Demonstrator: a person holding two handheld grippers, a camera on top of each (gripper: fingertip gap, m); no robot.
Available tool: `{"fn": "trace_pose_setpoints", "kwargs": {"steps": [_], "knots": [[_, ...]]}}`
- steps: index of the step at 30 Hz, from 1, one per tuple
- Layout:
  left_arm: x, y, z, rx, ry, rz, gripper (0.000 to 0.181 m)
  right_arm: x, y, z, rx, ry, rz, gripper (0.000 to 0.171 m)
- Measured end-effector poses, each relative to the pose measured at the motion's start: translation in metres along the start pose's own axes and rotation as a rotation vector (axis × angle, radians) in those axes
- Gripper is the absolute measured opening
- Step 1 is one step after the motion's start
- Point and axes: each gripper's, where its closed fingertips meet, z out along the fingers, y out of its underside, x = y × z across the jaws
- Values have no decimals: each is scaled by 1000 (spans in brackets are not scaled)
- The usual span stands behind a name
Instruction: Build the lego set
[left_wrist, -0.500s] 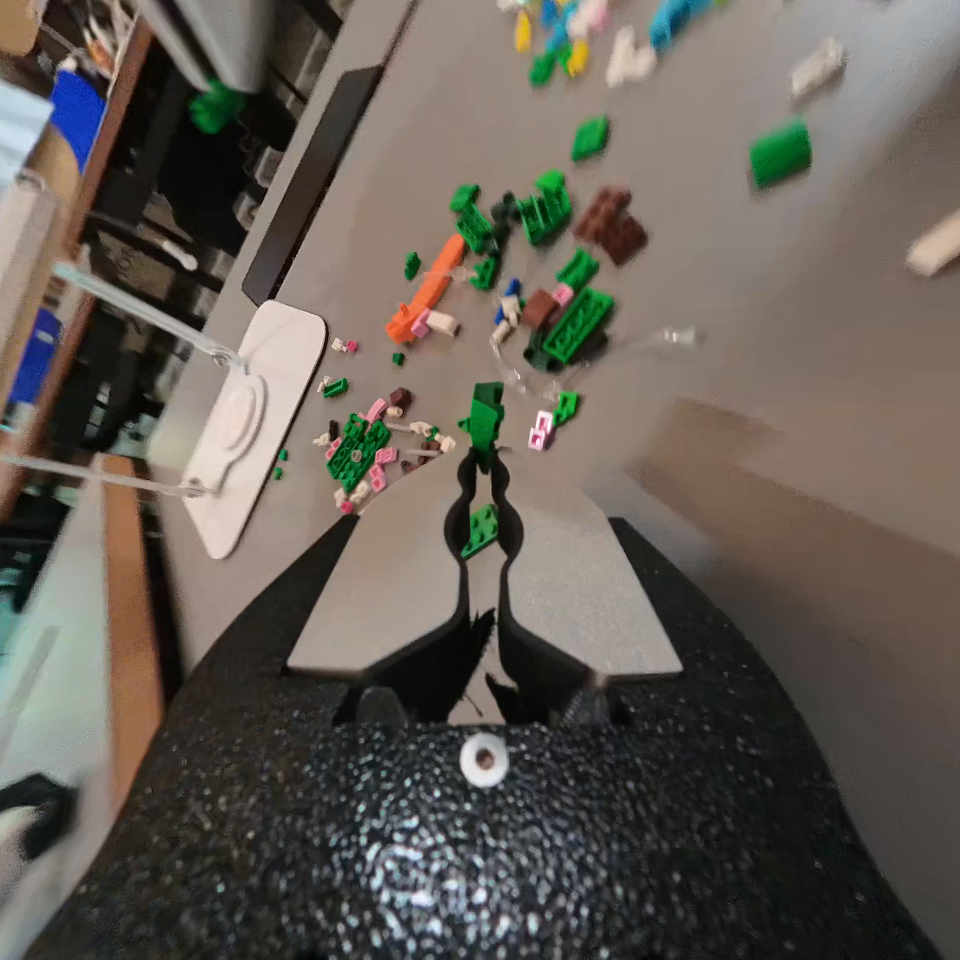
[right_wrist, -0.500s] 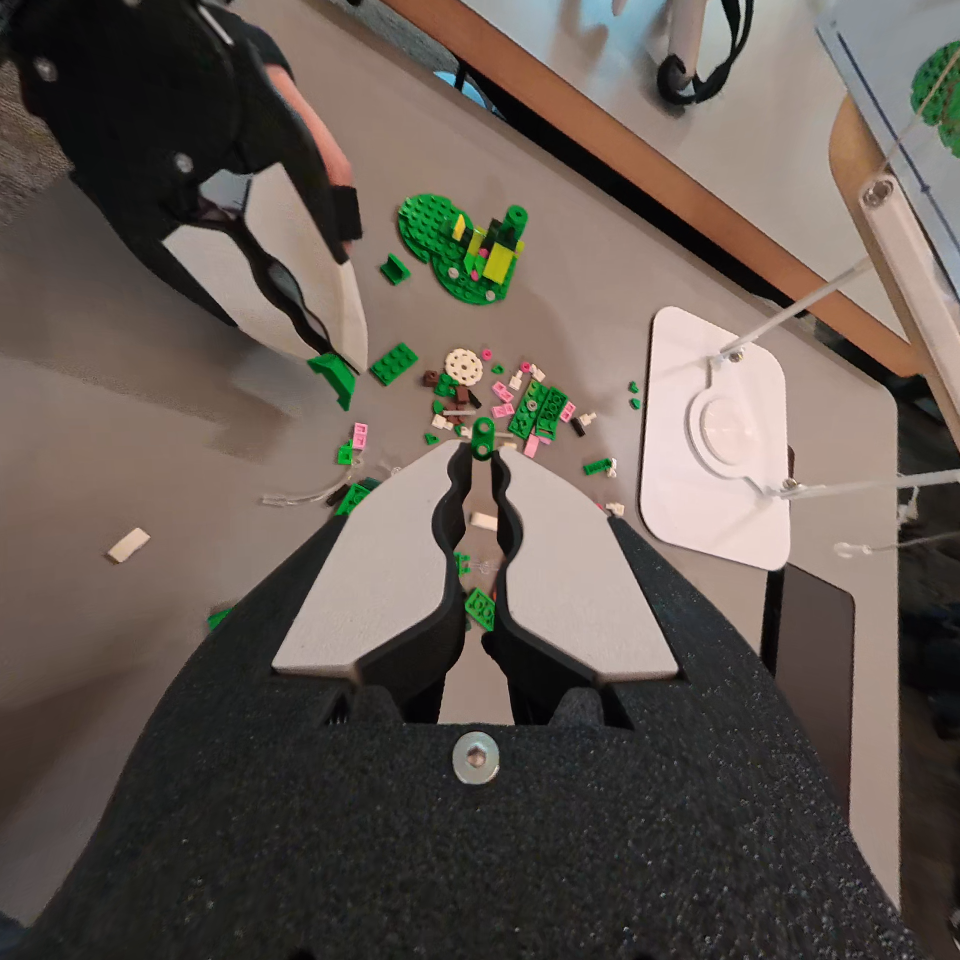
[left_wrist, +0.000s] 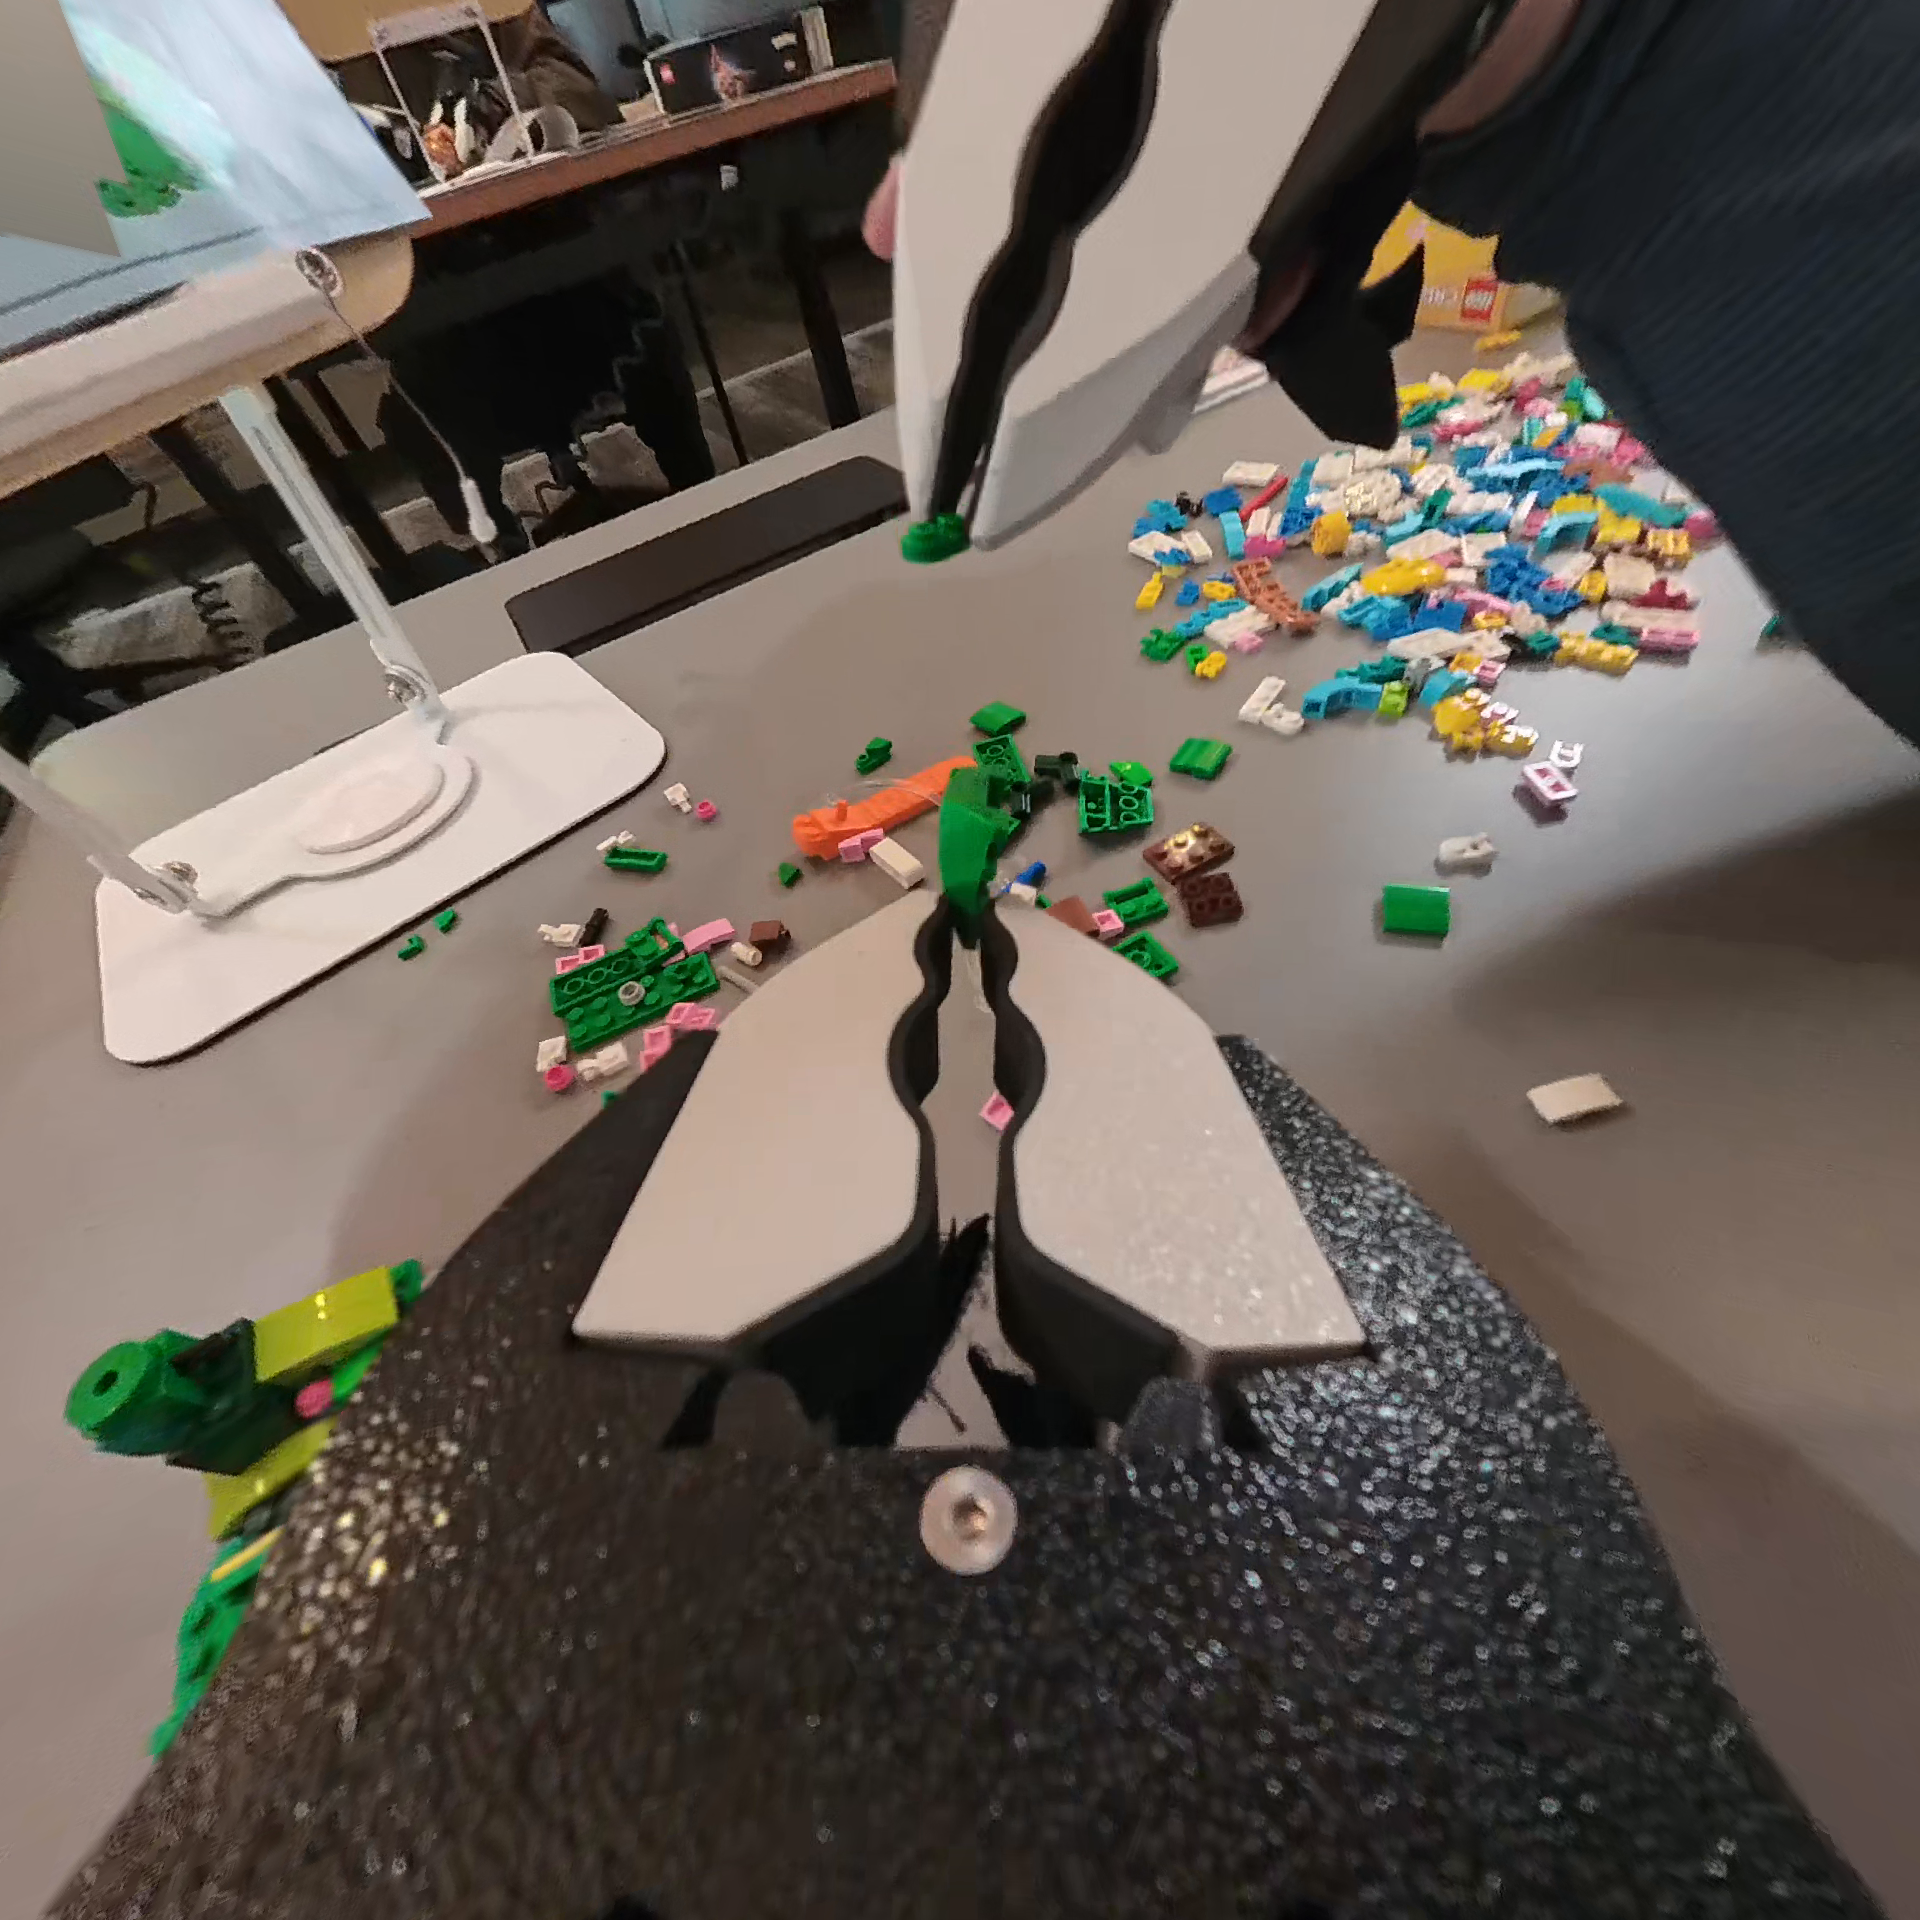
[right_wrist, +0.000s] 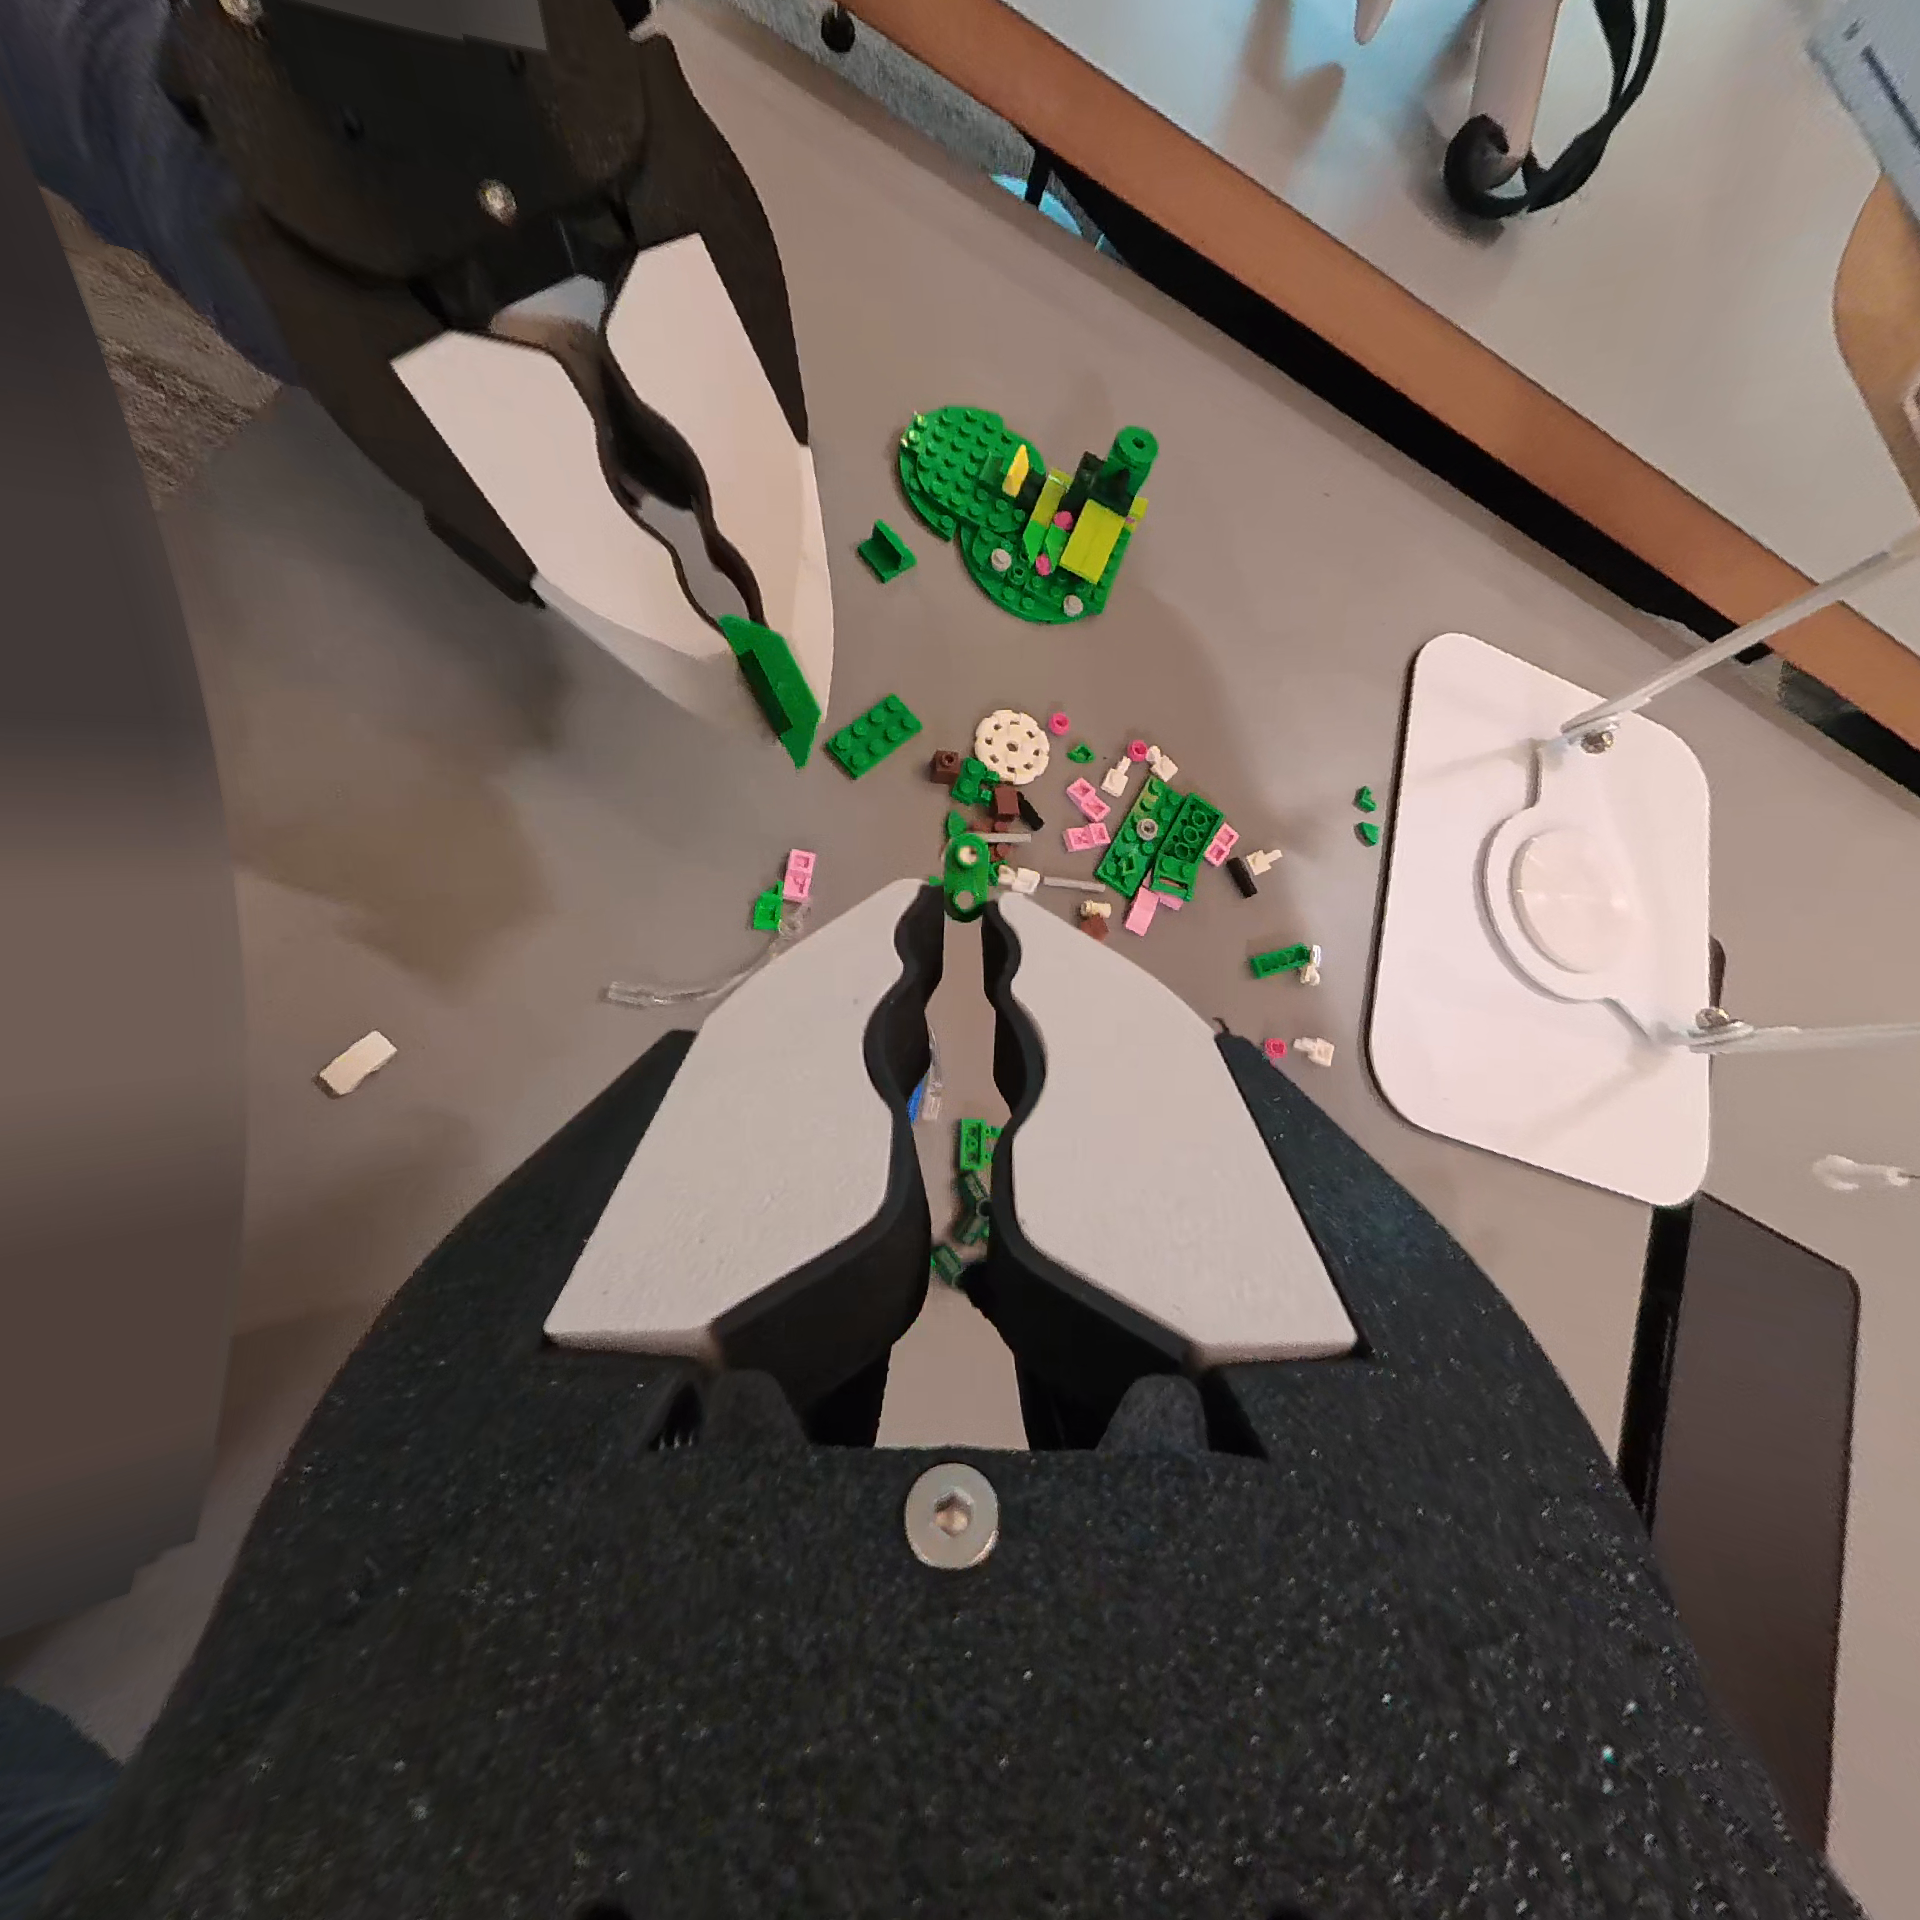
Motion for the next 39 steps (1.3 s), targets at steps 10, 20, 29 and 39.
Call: {"fn": "trace_pose_setpoints", "kwargs": {"steps": [10,20,29,39], "knots": [[-15,5,-5,70,-104,-18,4,-10,27,16,-174,-54,40,6],[-15,2,-5,188,-69,-74,4,-37,31,13,-210,-73,56,6],[-4,-2,-4,221,-81,8,4,-76,98,1,-617,-228,150,6],[0,-4,-6,233,-103,72,4,-104,141,-39,-1133,-524,398,6]]}}
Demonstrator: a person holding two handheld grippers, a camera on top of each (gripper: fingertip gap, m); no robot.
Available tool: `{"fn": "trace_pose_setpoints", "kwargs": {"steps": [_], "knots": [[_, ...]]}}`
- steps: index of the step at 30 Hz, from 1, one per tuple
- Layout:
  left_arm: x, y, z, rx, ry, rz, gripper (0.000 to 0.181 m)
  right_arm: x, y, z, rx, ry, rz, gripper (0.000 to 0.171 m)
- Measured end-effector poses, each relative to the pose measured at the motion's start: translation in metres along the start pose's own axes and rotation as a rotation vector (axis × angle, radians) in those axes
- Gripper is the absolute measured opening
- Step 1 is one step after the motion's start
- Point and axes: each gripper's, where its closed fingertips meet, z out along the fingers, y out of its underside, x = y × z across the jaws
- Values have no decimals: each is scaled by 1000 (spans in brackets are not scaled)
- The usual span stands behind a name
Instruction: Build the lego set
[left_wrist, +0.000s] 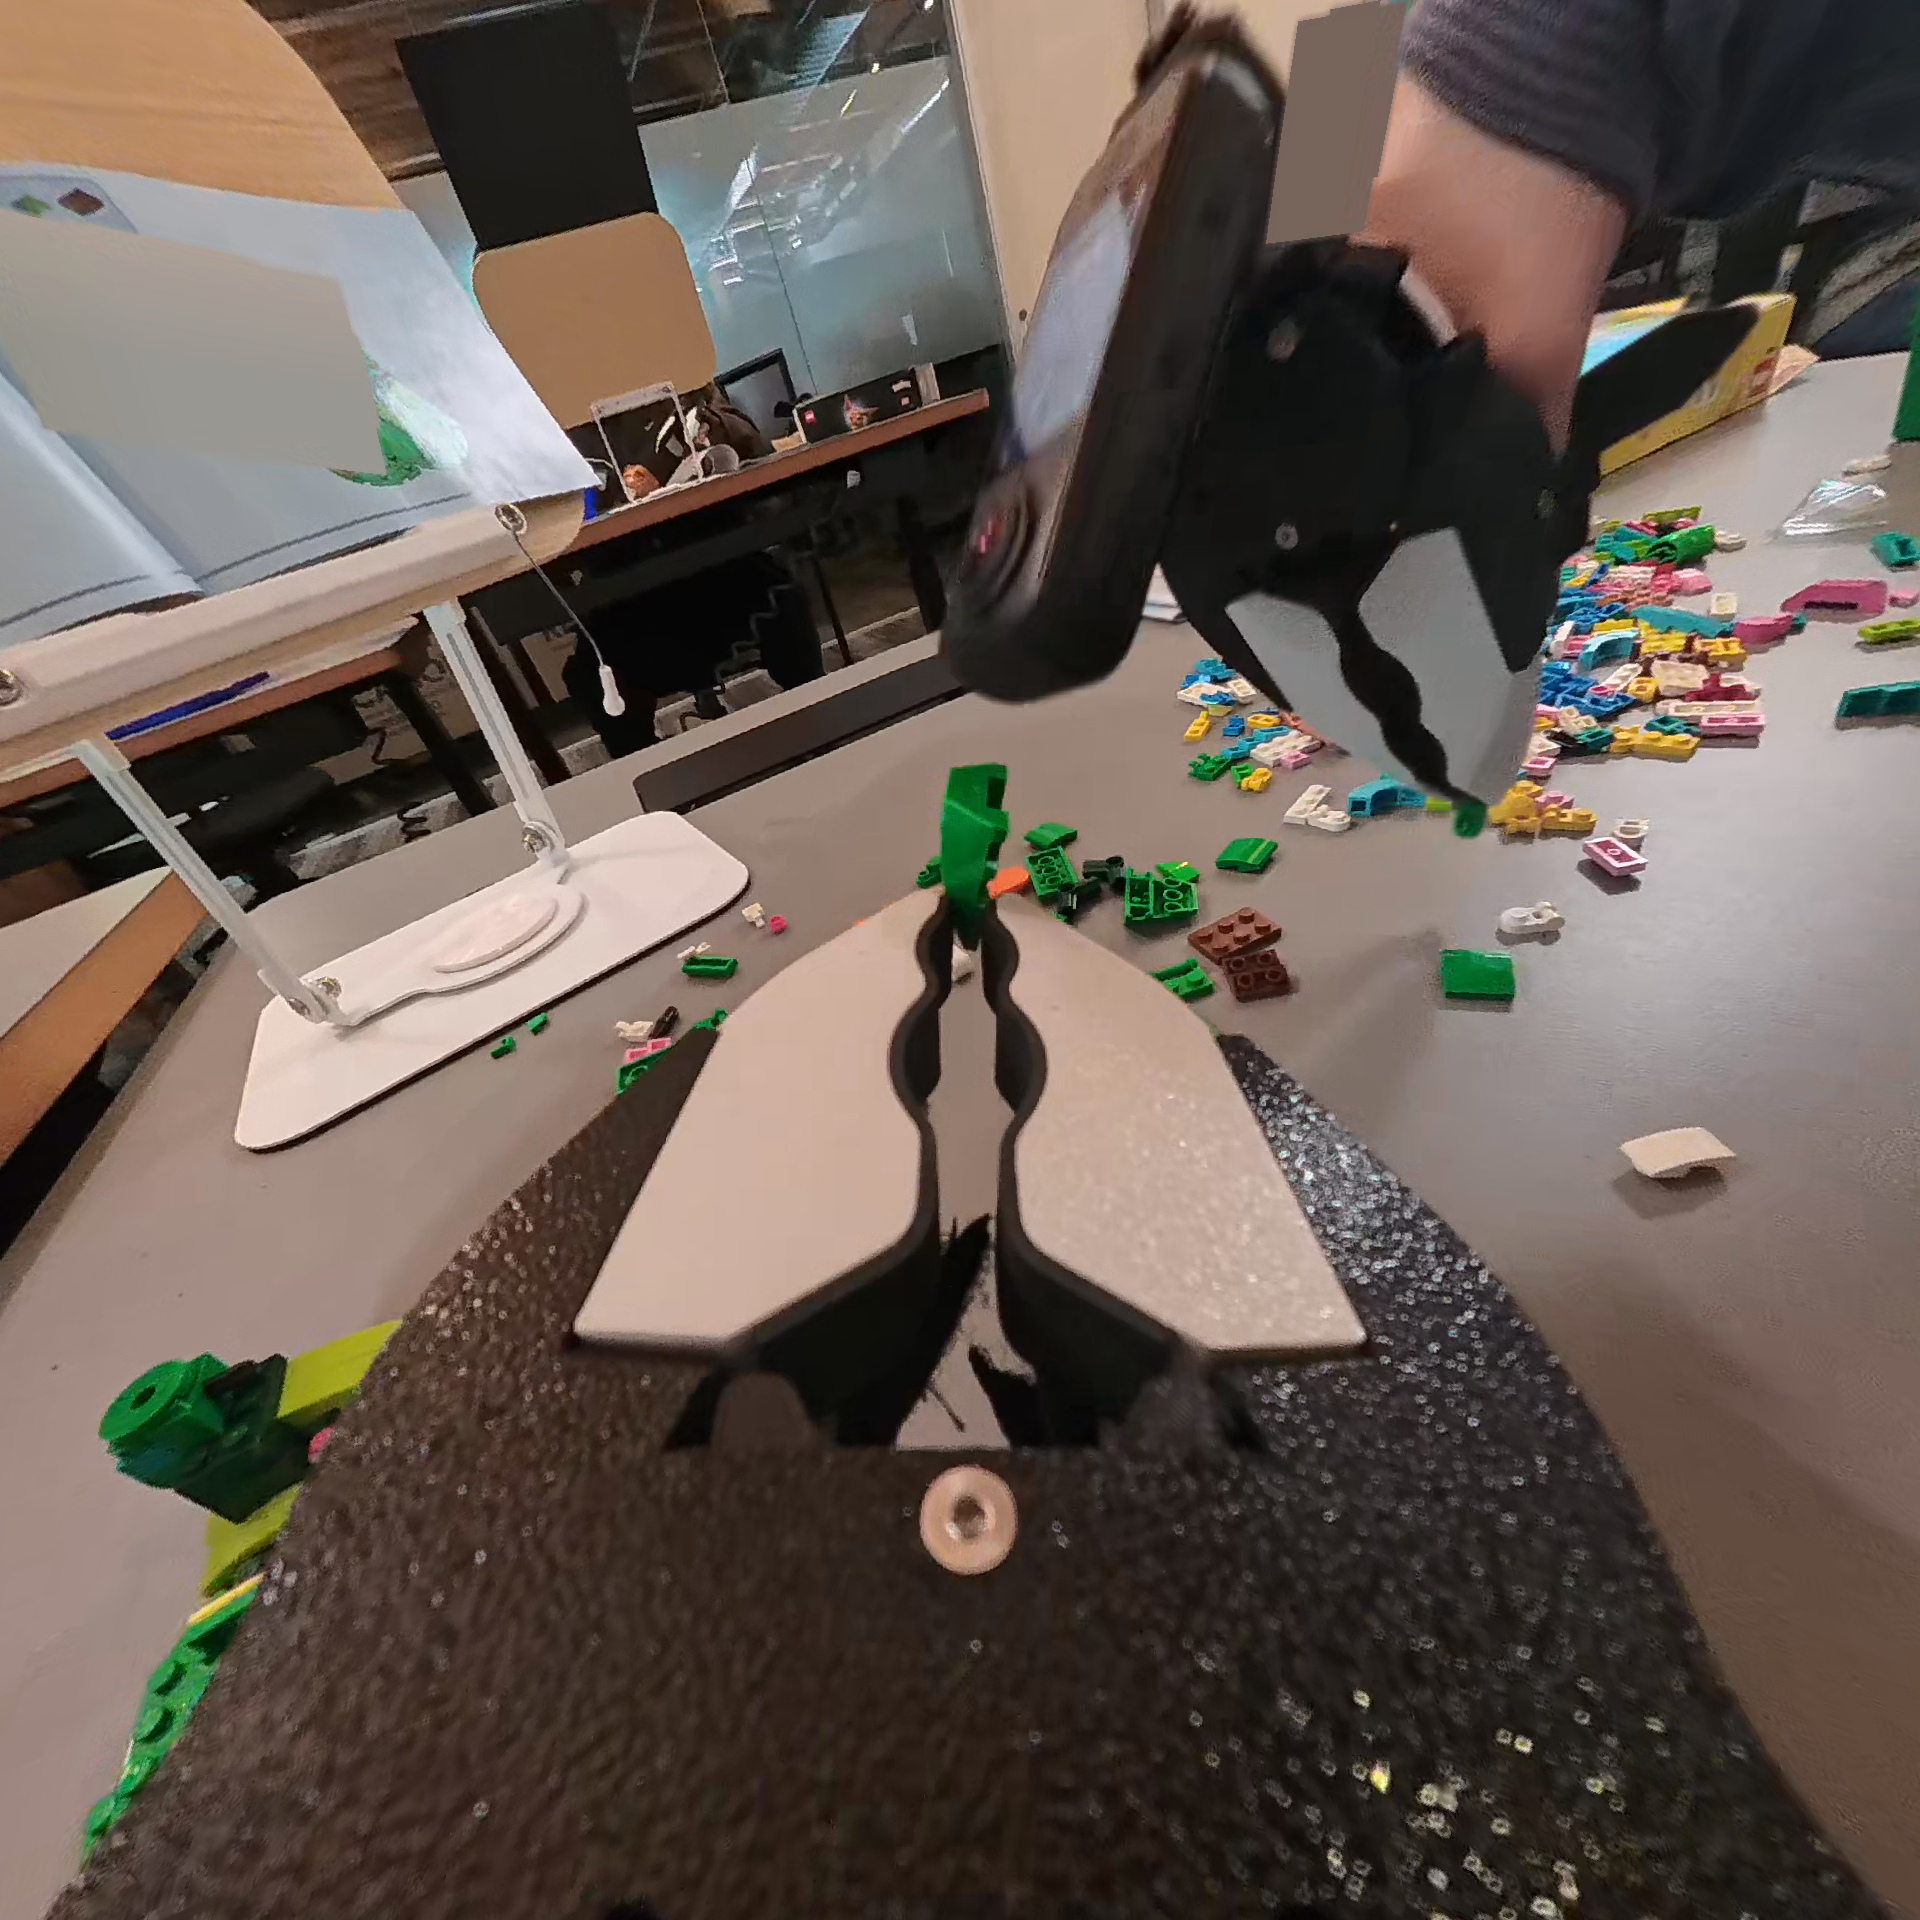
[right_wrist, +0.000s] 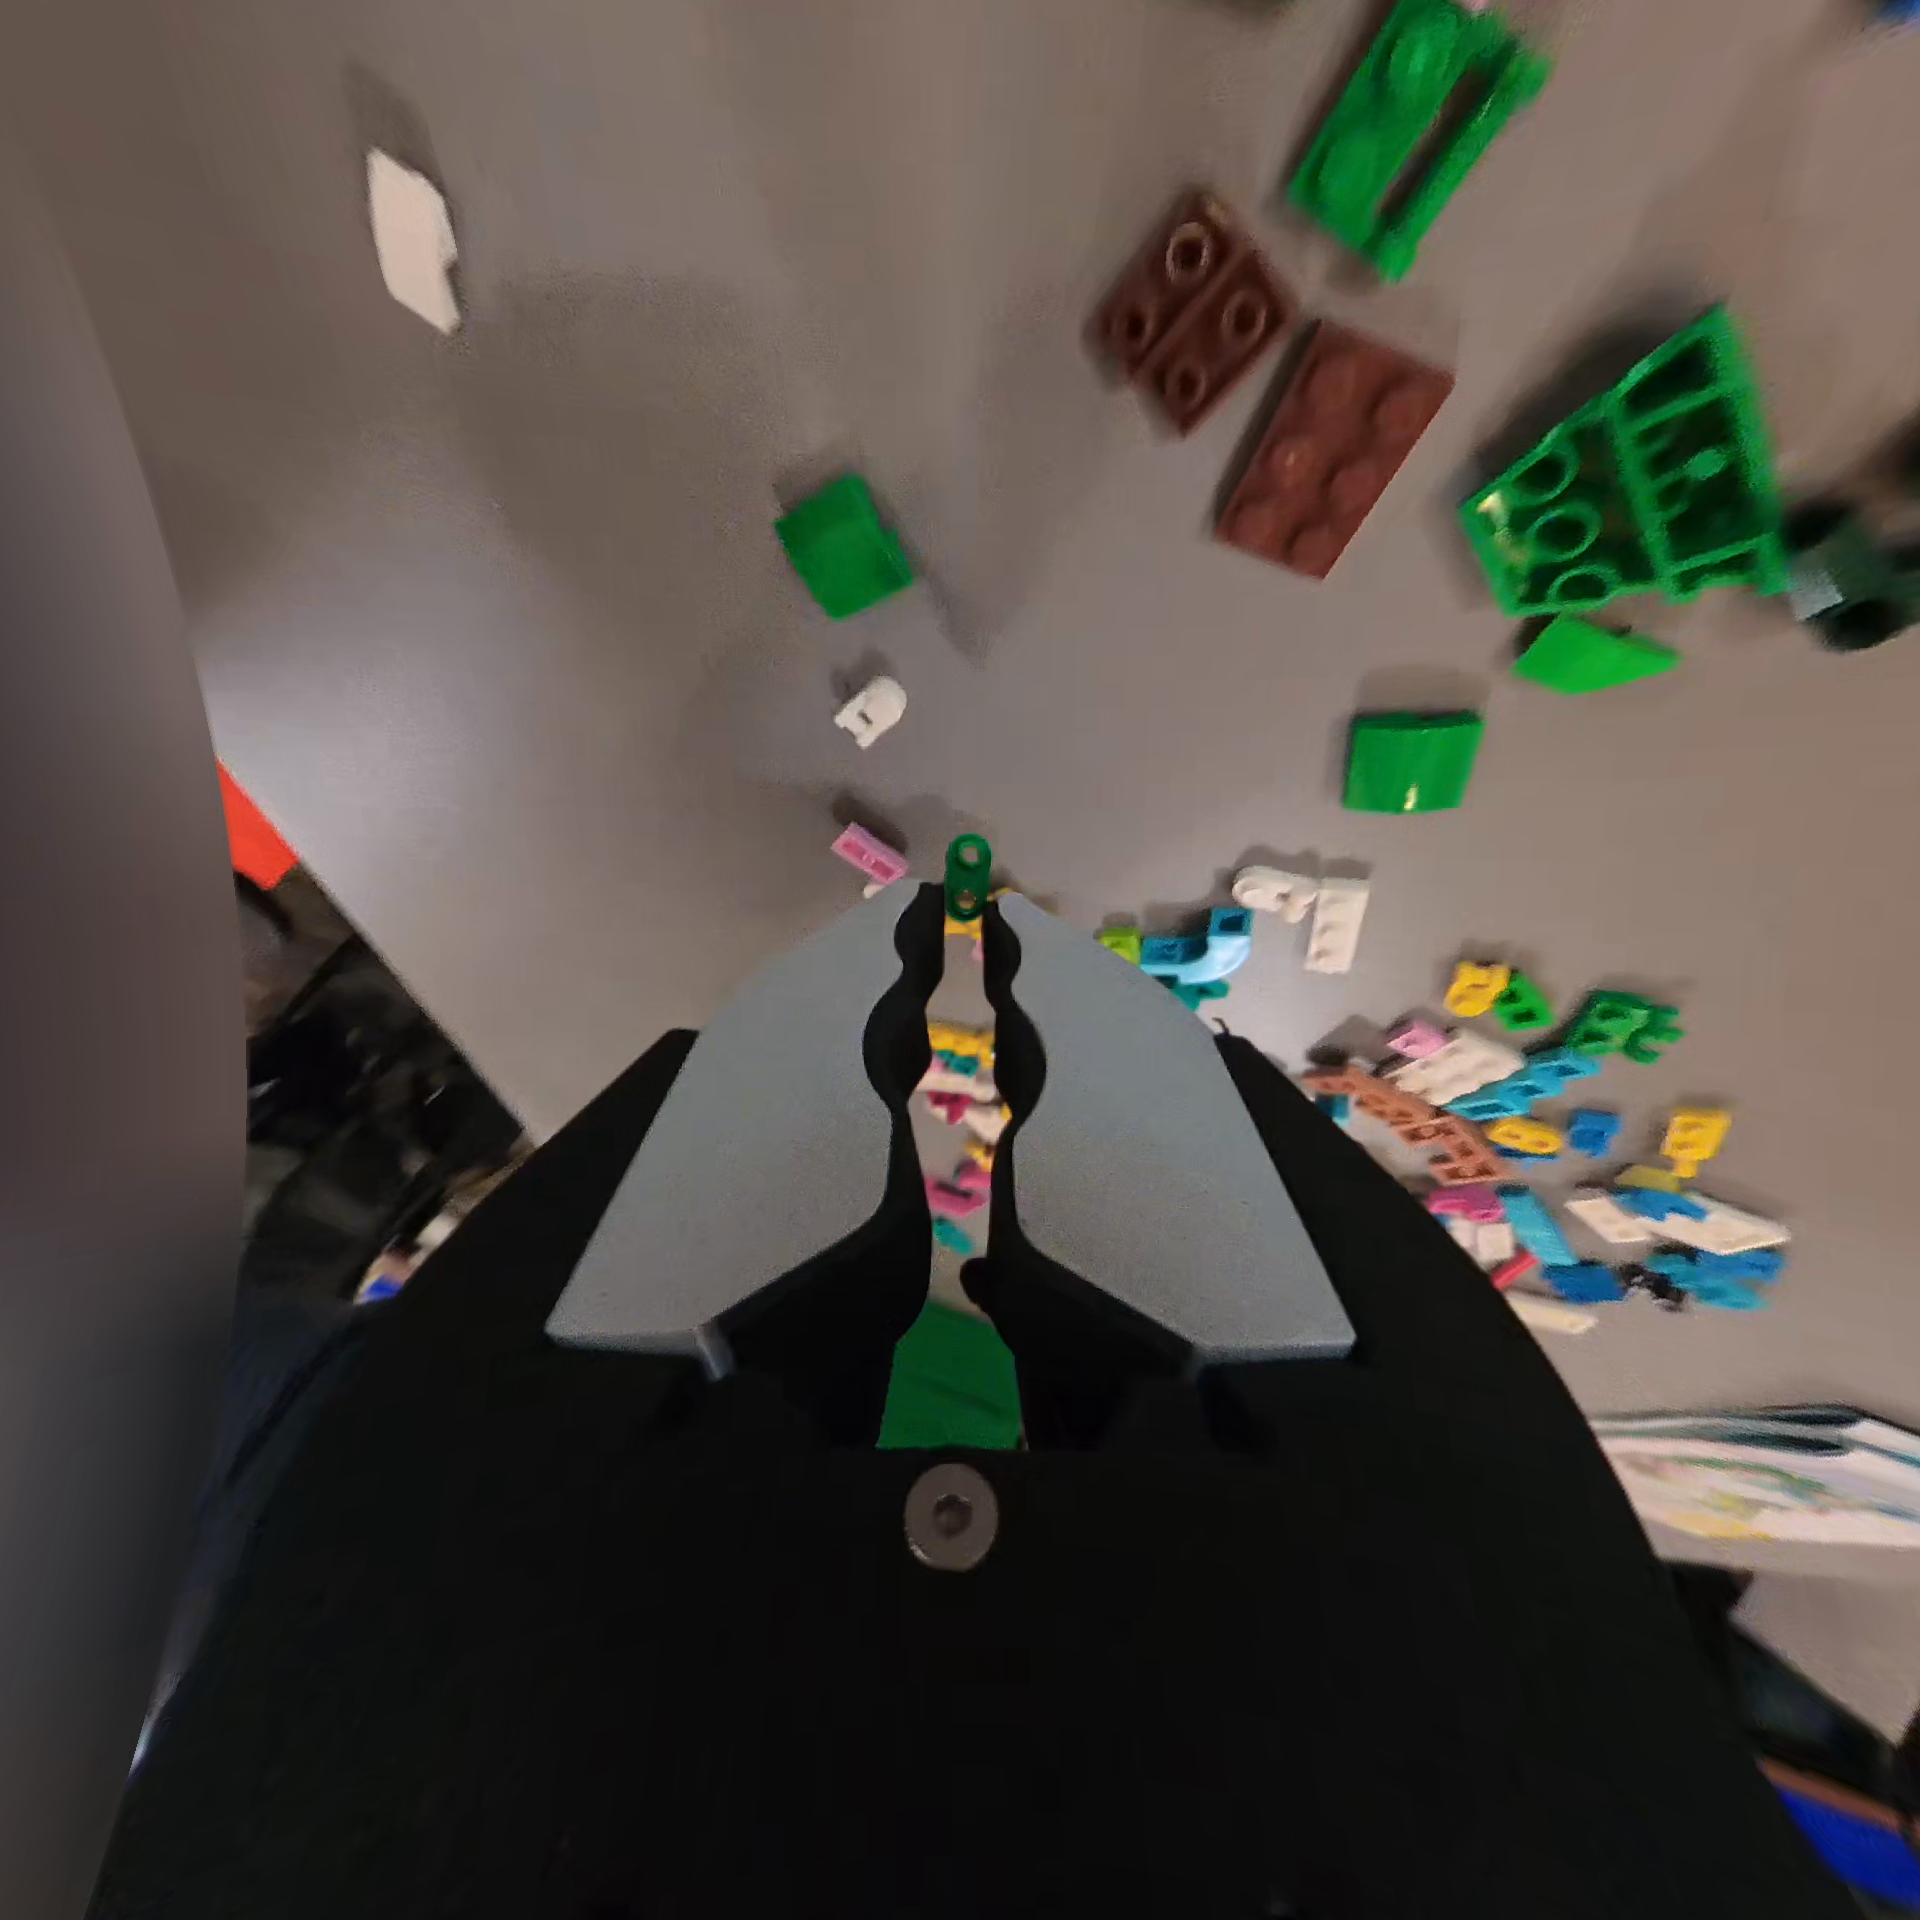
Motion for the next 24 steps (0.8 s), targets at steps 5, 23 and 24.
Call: {"fn": "trace_pose_setpoints", "kwargs": {"steps": [5,23,24], "knots": [[-3,-5,-3,29,-21,6,4,2,13,12,-206,-103,103,6],[4,0,0,6,23,7,4,23,-2,15,-167,-81,109,20],[4,0,0,7,23,7,4,25,-2,13,-129,-53,91,21]]}}
